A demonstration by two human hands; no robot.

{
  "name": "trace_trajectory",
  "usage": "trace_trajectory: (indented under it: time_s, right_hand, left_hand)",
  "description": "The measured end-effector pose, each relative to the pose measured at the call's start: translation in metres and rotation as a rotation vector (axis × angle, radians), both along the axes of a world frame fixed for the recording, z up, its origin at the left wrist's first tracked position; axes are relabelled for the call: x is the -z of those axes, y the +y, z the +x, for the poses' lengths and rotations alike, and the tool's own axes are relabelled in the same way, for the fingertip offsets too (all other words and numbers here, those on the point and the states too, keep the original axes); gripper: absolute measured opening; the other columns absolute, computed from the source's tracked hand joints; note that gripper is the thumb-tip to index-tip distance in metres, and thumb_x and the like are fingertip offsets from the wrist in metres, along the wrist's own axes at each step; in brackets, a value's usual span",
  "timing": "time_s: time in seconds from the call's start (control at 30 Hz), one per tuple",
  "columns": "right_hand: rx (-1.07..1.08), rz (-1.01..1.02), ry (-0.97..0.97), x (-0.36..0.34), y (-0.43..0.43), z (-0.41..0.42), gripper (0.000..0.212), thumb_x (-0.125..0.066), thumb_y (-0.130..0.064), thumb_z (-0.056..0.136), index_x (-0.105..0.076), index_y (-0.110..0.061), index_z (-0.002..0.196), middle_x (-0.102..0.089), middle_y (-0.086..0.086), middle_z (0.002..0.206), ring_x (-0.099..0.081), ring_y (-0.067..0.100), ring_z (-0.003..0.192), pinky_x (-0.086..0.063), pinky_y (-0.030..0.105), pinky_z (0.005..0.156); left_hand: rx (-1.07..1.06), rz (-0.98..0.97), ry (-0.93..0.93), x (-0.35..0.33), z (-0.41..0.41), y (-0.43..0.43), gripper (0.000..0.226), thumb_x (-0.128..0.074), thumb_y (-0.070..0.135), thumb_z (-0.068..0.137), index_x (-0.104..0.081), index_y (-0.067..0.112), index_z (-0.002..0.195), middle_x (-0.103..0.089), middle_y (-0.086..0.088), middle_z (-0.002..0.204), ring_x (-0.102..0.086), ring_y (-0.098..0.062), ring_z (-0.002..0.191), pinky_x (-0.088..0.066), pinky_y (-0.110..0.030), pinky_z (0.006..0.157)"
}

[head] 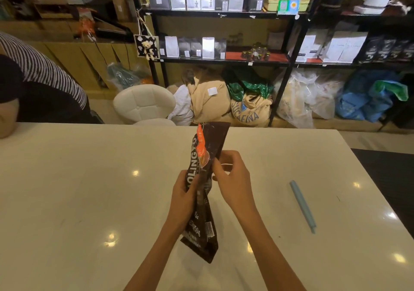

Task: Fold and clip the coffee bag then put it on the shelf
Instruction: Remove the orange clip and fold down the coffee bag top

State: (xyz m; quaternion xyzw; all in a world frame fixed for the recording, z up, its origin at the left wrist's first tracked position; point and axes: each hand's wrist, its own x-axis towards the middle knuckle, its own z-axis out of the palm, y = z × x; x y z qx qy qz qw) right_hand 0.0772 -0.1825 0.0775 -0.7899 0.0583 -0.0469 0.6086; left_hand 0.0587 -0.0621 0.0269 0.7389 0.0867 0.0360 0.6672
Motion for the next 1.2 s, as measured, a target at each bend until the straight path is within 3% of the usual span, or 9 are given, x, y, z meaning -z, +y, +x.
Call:
trace_trajectory:
  time_s: [0.27,0.4,0.53,0.63,0.77,0.83,0.93,1.03,1.2]
  right_hand:
    - [0.065,-0.068,-0.018,-0.011,-0.028,0.012,0.006,-0.062,-0.012,0.094,-0.067,-0.014,0.092,-0.073,0.002,0.086,-0.071,0.019,0.079,-0.061,0.044,0.073]
    - [0.104,0.036,-0.059,-0.006,-0.018,0.010,0.016,-0.052,-0.024,0.100,-0.061,-0.016,0.110,-0.066,-0.011,0.094,-0.066,0.006,0.089,-0.055,0.015,0.070]
    - [-0.069,-0.083,0.028,0.015,-0.024,-0.008,0.027,-0.051,-0.024,0.101,-0.071,-0.010,0.090,-0.074,0.002,0.083,-0.070,0.018,0.076,-0.061,0.036,0.067]
    - [0.124,0.016,-0.058,0.014,-0.030,0.002,0.028,-0.049,-0.014,0.101,-0.073,-0.017,0.087,-0.073,-0.007,0.082,-0.068,0.005,0.074,-0.053,0.024,0.064]
    - [-0.026,0.239,0.008,0.021,0.000,-0.021,0.027,-0.041,-0.044,0.102,-0.066,-0.033,0.099,-0.074,-0.008,0.092,-0.072,0.011,0.087,-0.059,0.023,0.075]
    - [0.017,0.140,-0.020,0.026,0.001,-0.023,0.032,-0.041,-0.059,0.094,-0.060,-0.034,0.103,-0.072,-0.011,0.093,-0.072,0.010,0.085,-0.060,0.025,0.075]
    - [0.167,0.019,-0.121,0.032,0.001,-0.022,0.030,-0.044,-0.052,0.093,-0.056,-0.024,0.093,-0.069,-0.010,0.082,-0.069,0.010,0.072,-0.059,0.024,0.064]
    - [0.051,-0.181,-0.274,0.038,0.003,-0.023,0.028,-0.043,-0.052,0.097,-0.049,-0.027,0.086,-0.067,-0.012,0.078,-0.068,0.012,0.067,-0.060,0.029,0.057]
    - [0.214,-0.148,-0.344,0.031,-0.004,-0.022,0.034,-0.039,-0.056,0.094,-0.047,-0.029,0.075,-0.066,-0.012,0.071,-0.065,0.008,0.063,-0.055,0.024,0.052]
  left_hand:
    - [-0.025,0.049,-0.068,-0.005,-0.001,0.010,0.008,-0.057,0.022,0.095,-0.050,0.022,0.099,-0.064,0.001,0.097,-0.067,0.001,0.085,-0.054,-0.013,0.065]
    - [-0.117,0.016,-0.106,-0.020,0.011,-0.003,0.016,-0.061,0.028,0.094,-0.050,0.017,0.097,-0.066,0.001,0.093,-0.069,-0.005,0.081,-0.058,-0.019,0.066]
    - [-0.177,-0.008,-0.135,-0.026,0.004,-0.009,0.012,-0.059,0.025,0.095,-0.050,0.016,0.096,-0.067,0.003,0.091,-0.068,-0.001,0.079,-0.057,-0.017,0.065]
    - [-0.184,-0.019,-0.109,-0.024,-0.004,-0.023,0.015,-0.056,0.025,0.097,-0.050,0.011,0.097,-0.065,0.002,0.090,-0.066,-0.001,0.077,-0.056,-0.017,0.063]
    - [-0.343,-0.015,-0.129,-0.019,0.000,-0.020,0.011,-0.057,0.026,0.097,-0.051,0.017,0.094,-0.064,0.002,0.088,-0.066,-0.015,0.080,-0.055,-0.022,0.064]
    - [-0.235,0.025,-0.155,-0.021,-0.009,-0.020,0.007,-0.058,0.026,0.096,-0.054,0.024,0.090,-0.067,0.004,0.085,-0.068,-0.014,0.078,-0.057,-0.021,0.064]
    - [-0.086,0.042,-0.066,-0.020,-0.008,-0.016,0.018,-0.052,0.032,0.098,-0.063,0.022,0.088,-0.072,-0.001,0.082,-0.071,-0.015,0.075,-0.060,-0.030,0.067]
    - [-0.155,-0.073,-0.063,-0.019,-0.009,-0.008,0.033,-0.046,0.031,0.101,-0.063,0.007,0.086,-0.069,-0.012,0.077,-0.066,-0.020,0.070,-0.057,-0.036,0.066]
    - [-0.088,-0.047,-0.157,-0.025,-0.015,-0.014,0.029,-0.045,0.028,0.101,-0.061,0.006,0.088,-0.067,-0.012,0.077,-0.065,-0.018,0.067,-0.056,-0.036,0.061]
